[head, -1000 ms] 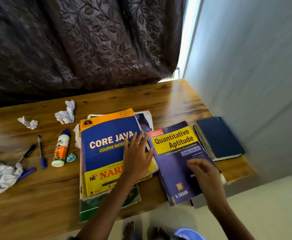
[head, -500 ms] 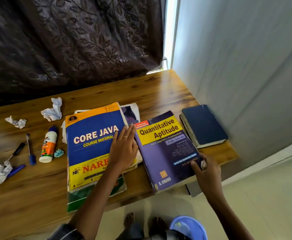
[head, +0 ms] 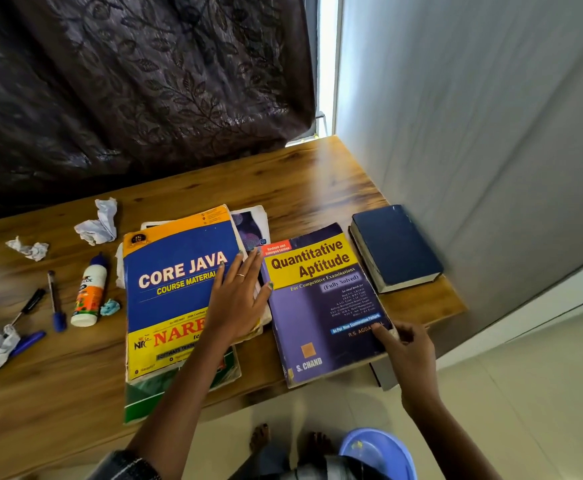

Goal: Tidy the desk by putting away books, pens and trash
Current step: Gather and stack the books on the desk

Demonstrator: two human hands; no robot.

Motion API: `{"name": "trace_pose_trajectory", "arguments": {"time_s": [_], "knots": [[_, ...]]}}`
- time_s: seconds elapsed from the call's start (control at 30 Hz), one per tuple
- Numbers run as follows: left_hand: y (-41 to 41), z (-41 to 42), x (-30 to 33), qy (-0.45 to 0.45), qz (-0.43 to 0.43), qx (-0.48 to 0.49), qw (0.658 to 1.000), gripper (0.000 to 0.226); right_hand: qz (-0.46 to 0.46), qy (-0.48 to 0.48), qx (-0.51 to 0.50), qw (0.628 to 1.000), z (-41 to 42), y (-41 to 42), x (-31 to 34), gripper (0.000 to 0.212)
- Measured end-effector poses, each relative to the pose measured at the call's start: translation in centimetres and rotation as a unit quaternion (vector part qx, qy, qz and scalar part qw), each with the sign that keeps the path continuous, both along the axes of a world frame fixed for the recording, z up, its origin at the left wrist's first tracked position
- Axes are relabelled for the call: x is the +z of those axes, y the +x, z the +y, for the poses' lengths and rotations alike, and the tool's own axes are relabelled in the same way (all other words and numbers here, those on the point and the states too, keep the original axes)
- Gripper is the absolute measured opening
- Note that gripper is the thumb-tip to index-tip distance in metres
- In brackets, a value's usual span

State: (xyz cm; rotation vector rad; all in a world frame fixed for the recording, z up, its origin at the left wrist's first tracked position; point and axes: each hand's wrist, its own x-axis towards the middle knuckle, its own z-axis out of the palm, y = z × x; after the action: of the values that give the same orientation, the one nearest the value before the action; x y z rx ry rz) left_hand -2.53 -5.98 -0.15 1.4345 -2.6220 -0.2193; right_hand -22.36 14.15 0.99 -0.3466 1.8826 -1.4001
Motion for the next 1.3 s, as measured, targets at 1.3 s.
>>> {"name": "trace_pose_trajectory", "arguments": {"time_s": [1.3], "knots": [[4.0, -0.8, 4.7, 0.280, 0.629, 0.175, 0.704, 0.055, -0.105, -0.187, 0.071, 0.974, -8.2, 7.0, 11.6, 0.027]]}}
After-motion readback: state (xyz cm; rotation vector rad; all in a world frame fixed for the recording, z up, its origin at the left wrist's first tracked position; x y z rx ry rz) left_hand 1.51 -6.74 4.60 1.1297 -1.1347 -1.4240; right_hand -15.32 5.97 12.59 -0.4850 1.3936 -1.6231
